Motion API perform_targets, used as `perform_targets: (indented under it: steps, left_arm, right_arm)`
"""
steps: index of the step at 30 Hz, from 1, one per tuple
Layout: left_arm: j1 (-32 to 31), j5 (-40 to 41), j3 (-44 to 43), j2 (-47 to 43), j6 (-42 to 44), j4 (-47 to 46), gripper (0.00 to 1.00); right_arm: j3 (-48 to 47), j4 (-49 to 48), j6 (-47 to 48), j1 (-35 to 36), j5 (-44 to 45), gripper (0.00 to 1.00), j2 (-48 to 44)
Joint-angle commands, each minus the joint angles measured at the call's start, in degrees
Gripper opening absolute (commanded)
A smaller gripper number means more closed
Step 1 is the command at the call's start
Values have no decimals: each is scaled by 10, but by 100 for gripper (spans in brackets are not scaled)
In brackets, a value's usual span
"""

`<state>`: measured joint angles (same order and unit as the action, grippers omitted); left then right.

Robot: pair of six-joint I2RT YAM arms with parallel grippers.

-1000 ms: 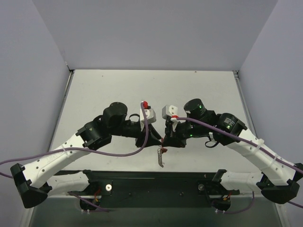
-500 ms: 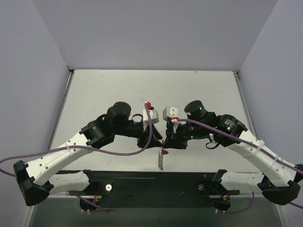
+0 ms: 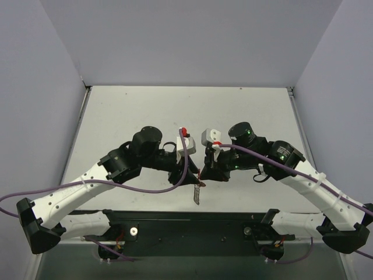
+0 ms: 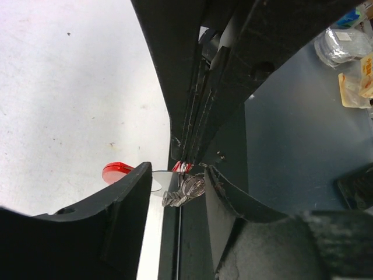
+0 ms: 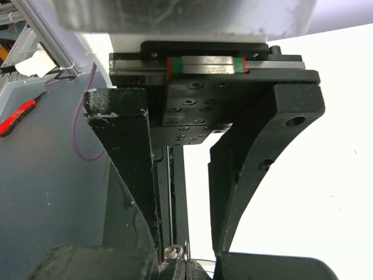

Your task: Put the keys on the keyring

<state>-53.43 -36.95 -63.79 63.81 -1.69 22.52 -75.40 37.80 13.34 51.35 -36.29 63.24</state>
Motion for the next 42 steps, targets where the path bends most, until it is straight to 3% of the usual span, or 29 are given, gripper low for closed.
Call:
perform_targets:
  steps: [1, 3, 6, 7, 8, 12, 15, 16, 19, 23, 35, 40, 42]
  left_arm:
    - [-2, -13, -15, -13, 2, -14, 46]
    - [-2, -18, -15, -9, 0, -14, 32]
    - [-2, -16, -18, -1, 0, -10, 18]
    - [-2, -16, -19, 0, -1, -11, 6]
    - [-2, -16, -18, -1, -1, -12, 1]
    - [-3, -8, -9, -11, -3, -27, 0]
    - [-2, 6, 8, -28, -8, -53, 0]
    - [-2, 11, 15, -41, -12, -63, 0]
    - [-2, 41, 45, -72, -25, -113, 0]
    - [-2, 61, 81, -110, -42, -178, 0]
    - [-2, 22, 141, -145, -100, -393, 0]
    - [-2, 11, 137, -142, -104, -406, 0]
    - [-2, 11, 137, -143, -107, -414, 0]
  right_arm:
    - [1, -31, -4, -4, -11, 0, -12]
    - [2, -33, -4, -3, -11, 0, -14]
    - [1, -33, -4, -3, -12, 0, -15]
    - [2, -33, -4, -3, -12, 0, -15]
    - [1, -33, -5, -4, -11, 0, -15]
    - [6, -45, -16, -5, 6, 0, -27]
    - [24, -80, -39, -20, 11, 16, -56]
    - [31, -94, -49, -36, 7, 30, -67]
    - [70, -160, -81, -70, -24, 54, -112]
    - [106, -228, -111, -109, -75, 65, -145]
    - [133, -313, -161, -110, -177, 65, -119]
    - [134, -332, -172, -110, -195, 52, -110]
    - [133, -333, -173, -110, -203, 40, -106]
